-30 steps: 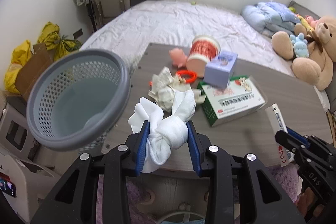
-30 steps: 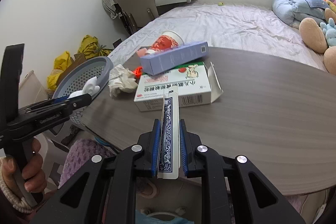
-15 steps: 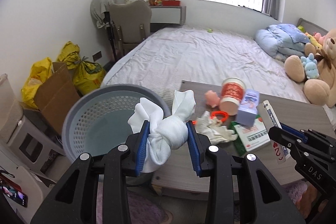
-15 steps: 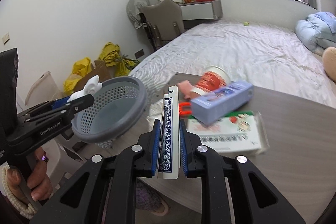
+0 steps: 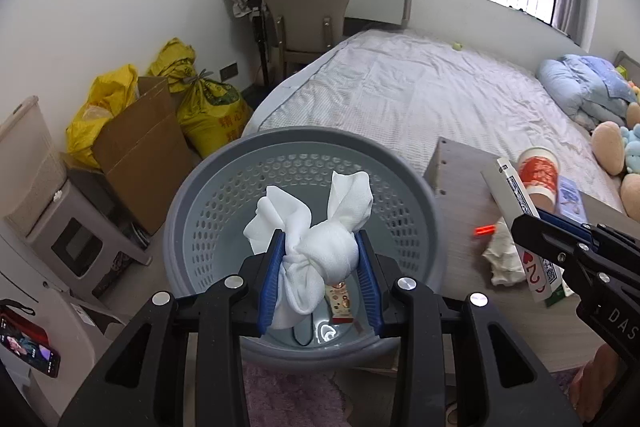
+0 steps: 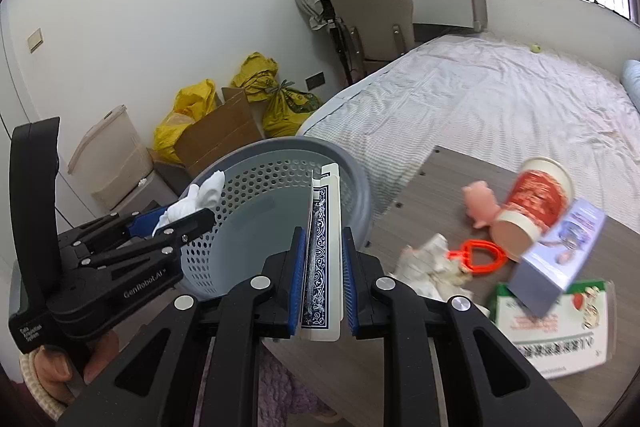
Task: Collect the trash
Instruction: 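Carry the cloth and card box over the basket and release both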
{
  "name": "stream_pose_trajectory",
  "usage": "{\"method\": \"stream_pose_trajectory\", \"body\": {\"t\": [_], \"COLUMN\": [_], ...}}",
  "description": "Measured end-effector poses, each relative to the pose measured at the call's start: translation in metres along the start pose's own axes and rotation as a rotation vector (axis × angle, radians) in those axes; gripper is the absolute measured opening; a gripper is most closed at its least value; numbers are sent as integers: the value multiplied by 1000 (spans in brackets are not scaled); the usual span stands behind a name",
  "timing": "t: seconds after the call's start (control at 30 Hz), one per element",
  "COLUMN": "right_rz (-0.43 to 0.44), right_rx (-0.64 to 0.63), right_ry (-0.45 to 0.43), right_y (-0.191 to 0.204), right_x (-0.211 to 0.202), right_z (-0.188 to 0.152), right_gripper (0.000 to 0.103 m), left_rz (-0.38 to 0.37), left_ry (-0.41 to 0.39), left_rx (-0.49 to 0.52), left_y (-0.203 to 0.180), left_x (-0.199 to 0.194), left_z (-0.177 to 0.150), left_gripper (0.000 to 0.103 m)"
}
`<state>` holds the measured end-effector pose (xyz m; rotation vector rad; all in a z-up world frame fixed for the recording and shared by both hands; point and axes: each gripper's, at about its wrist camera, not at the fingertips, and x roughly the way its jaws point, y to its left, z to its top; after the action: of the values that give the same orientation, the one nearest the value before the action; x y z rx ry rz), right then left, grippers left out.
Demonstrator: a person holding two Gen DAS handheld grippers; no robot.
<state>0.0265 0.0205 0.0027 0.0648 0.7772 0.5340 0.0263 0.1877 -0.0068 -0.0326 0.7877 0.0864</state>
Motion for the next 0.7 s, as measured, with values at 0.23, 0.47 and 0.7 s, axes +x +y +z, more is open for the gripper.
{"method": "stream_pose_trajectory", "body": {"t": [0.23,0.47,0.7], "right_rz": [30,39,35], "right_rx": [-12,-23,-39], "right_ry": [62,114,142], "right_y": [16,26,33], "right_x": [45,80,100], "right_z": [14,16,16], "right_gripper": [17,17,18], "left_rz": [20,31,38], "left_ry": [30,63,81], "left_rx": [-40,-57,-83], "left_y": [25,41,54], "left_x": [26,50,65], "left_z": [4,5,7], "left_gripper": [35,35,38]}}
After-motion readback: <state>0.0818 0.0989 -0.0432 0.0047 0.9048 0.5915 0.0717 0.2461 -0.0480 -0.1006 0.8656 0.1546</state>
